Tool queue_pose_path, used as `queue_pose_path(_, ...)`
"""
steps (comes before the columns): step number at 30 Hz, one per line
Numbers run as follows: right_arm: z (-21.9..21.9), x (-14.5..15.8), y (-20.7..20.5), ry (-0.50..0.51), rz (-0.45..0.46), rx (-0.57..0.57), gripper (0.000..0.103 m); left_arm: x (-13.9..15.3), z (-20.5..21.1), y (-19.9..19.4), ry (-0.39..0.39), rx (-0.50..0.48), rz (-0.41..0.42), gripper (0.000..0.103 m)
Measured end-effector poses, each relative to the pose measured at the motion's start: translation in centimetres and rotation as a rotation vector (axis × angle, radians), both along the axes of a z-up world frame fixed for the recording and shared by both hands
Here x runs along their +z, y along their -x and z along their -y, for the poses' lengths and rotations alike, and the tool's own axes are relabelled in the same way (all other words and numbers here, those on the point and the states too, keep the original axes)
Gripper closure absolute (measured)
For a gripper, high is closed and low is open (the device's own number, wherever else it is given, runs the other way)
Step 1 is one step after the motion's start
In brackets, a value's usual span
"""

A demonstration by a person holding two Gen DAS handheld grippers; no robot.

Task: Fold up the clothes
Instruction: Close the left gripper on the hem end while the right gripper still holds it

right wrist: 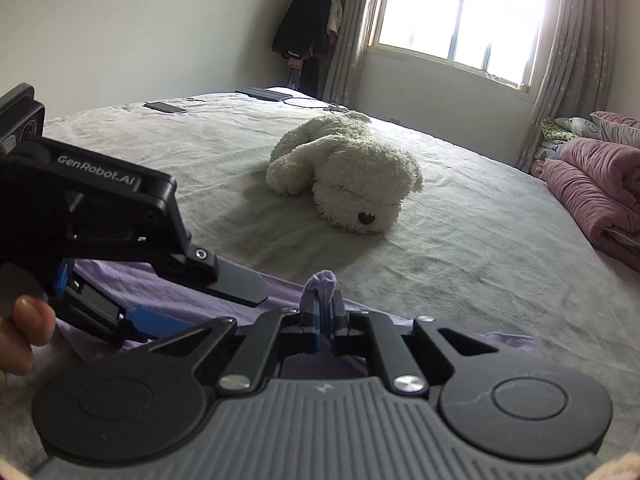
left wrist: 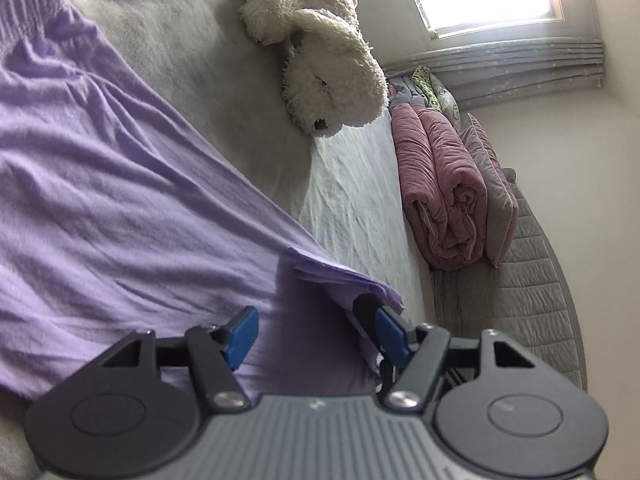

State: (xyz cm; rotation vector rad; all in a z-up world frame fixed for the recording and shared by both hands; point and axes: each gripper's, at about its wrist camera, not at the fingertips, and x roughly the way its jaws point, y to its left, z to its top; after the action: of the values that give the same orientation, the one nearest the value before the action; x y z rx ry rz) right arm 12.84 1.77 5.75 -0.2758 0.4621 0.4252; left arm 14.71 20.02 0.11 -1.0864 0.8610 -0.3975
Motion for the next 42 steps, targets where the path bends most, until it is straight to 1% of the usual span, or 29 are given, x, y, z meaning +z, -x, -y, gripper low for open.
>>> queue_pose_path(3,-0.1,0.2,0.5,-0.026,-0.003,0.011,0.096,-0.2,-0.1,0.0,0.060,0.029,-0.013,0.037)
queue_pose_path(6,-0.9,0.5,0.8,-0.025,-0.007,0.033,0.096,-0.3,-0.6,0.1,0.116,0.063,-0.013,0.035)
queue_pose_path(11,-3.1,0.4,1.3,0.012,0.030,0.064,0.096,-0.1,-0.7,0.1,0.163,0.083,-0.006,0.034)
queue_pose_path(13,-4.0,0.3,1.5,0.031,0.051,0.070,0.096,0.1,-0.9,0.2,0.167,0.086,0.004,0.033)
queue_pose_path(19,-5.0,-0.2,1.5,0.001,0.046,0.076,0.096,0.1,-1.5,-0.3,0.174,0.116,-0.020,0.033)
queue_pose_path(21,-4.9,0.0,1.7,-0.013,0.060,0.095,0.096,0.0,-1.6,-0.4,0.180,0.120,-0.024,0.033)
queue_pose_path(24,-4.9,0.4,1.9,-0.021,0.082,0.131,0.096,0.1,-1.9,-0.2,0.181,0.105,-0.005,0.033)
queue_pose_path(28,-4.9,0.1,2.0,-0.008,0.068,0.176,0.096,-0.1,-2.1,0.0,0.154,0.110,-0.014,0.035)
queue_pose_path(30,-4.9,-0.1,2.1,-0.003,0.065,0.188,0.096,-0.2,-2.4,0.1,0.135,0.124,-0.025,0.048)
queue_pose_path(31,-4.9,-0.2,2.1,-0.006,0.064,0.188,0.096,-0.2,-2.5,0.1,0.127,0.130,-0.030,0.051)
queue_pose_path(33,-4.8,-0.4,2.2,-0.010,0.064,0.187,0.096,-0.1,-2.7,0.1,0.097,0.135,-0.029,0.064)
queue_pose_path(36,-4.8,-0.5,2.4,-0.015,0.068,0.188,0.096,0.2,-2.8,0.0,0.046,0.139,-0.025,0.075)
queue_pose_path(37,-4.9,-0.6,2.4,-0.014,0.070,0.189,0.096,0.3,-2.9,-0.1,0.026,0.138,-0.026,0.077)
queue_pose_path(39,-4.9,-0.6,2.6,-0.012,0.074,0.190,0.096,0.5,-3.1,-0.3,-0.007,0.138,-0.025,0.086)
queue_pose_path(42,-4.9,-0.7,2.7,-0.024,0.071,0.188,0.096,1.0,-3.3,-0.4,-0.064,0.135,-0.007,0.091)
